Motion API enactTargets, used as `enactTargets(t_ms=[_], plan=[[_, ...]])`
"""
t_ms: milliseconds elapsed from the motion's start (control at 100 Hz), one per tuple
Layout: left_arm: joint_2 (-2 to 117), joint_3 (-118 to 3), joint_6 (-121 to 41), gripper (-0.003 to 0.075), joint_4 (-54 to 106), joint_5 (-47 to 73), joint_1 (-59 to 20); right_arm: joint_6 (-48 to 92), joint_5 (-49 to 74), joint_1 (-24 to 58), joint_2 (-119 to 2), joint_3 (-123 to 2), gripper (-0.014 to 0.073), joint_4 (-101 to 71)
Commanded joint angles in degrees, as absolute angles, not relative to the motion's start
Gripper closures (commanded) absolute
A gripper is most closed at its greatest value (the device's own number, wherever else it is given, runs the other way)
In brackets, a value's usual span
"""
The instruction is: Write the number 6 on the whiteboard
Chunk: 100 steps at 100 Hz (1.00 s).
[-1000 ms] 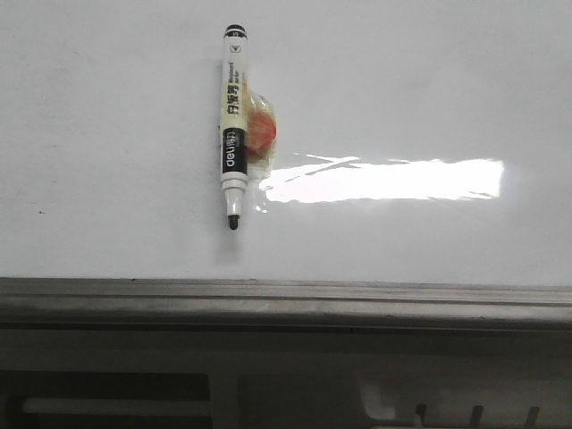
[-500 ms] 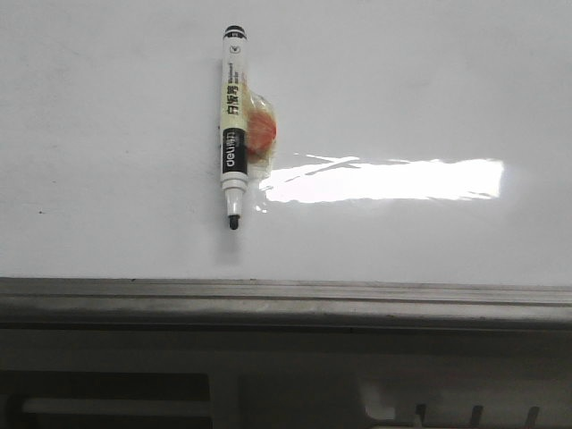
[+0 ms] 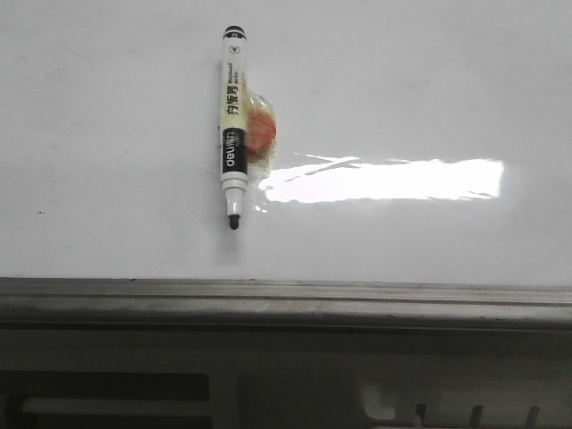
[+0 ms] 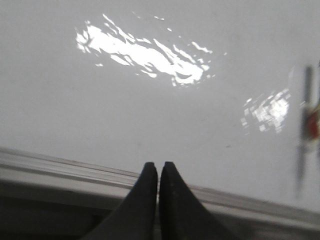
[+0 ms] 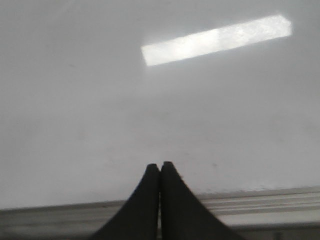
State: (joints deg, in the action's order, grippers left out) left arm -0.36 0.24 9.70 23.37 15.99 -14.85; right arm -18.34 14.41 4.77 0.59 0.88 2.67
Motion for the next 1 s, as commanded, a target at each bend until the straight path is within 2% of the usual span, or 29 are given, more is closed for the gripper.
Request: enactTargets(t_ms=[0,80,230,310,420,570,630,700,820,870,920,990], plan=[[-2.0,2.74,10.3,0.0739,38.79,10.69,-14.72,-17.84,4.61,4.62,1.72,2.31,0.0648,-9.28],[-2.0,2.74,10.3,0.0739,44.42,9.76,-14.72,-17.84,1.31,4.62,1.72,2.31,0.0648,-17.57],[-2.0,2.48,10.18,0.0739,44.36,7.4,-14.72,-17.84,-1.0,4.62,1.72,2.21,0.0648,-26.55],[-2.0,0.03,4.63,0.0739,42.27,5.71,-14.98,-17.84,-1.91,4.72,1.72,0.29,0.065,-29.72],[-0.55,-6.54,-6.95,0.0739,34.0,8.13,-15.08,-16.51,2.8,4.9,1.62,-6.11,0.065,-27.48],[9.04,-15.0,-8.25,0.0738,22.33,15.31,-14.97,-3.4,13.15,5.0,0.34,-16.13,0.0641,-23.45],[14.23,-18.06,-8.36,0.0725,20.52,18.1,-14.97,2.93,18.94,5.0,-1.39,-20.23,0.0599,-23.45],[21.1,-21.35,-8.85,0.0647,20.41,21.36,-14.97,8.53,24.52,5.0,-4.02,-23.83,0.0503,-23.45],[30.9,-25.96,-9.51,0.0363,20.88,23.39,-18.45,12.23,29.64,5.0,-8.54,-27.22,0.0274,-23.45],[35.18,-27.91,-11.12,0.0279,20.88,24.52,-20.89,12.23,30.3,5.0,-10.08,-27.76,0.0204,-23.45],[38.75,-29.8,-11.89,0.0247,21.18,25.11,-23.78,12.23,30.3,5.0,-11.37,-28.01,0.0169,-23.45],[43.06,-32.4,-11.89,0.0256,24.03,25.15,-28.41,12.23,30.19,5.0,-12.79,-28.01,0.0166,-23.45]])
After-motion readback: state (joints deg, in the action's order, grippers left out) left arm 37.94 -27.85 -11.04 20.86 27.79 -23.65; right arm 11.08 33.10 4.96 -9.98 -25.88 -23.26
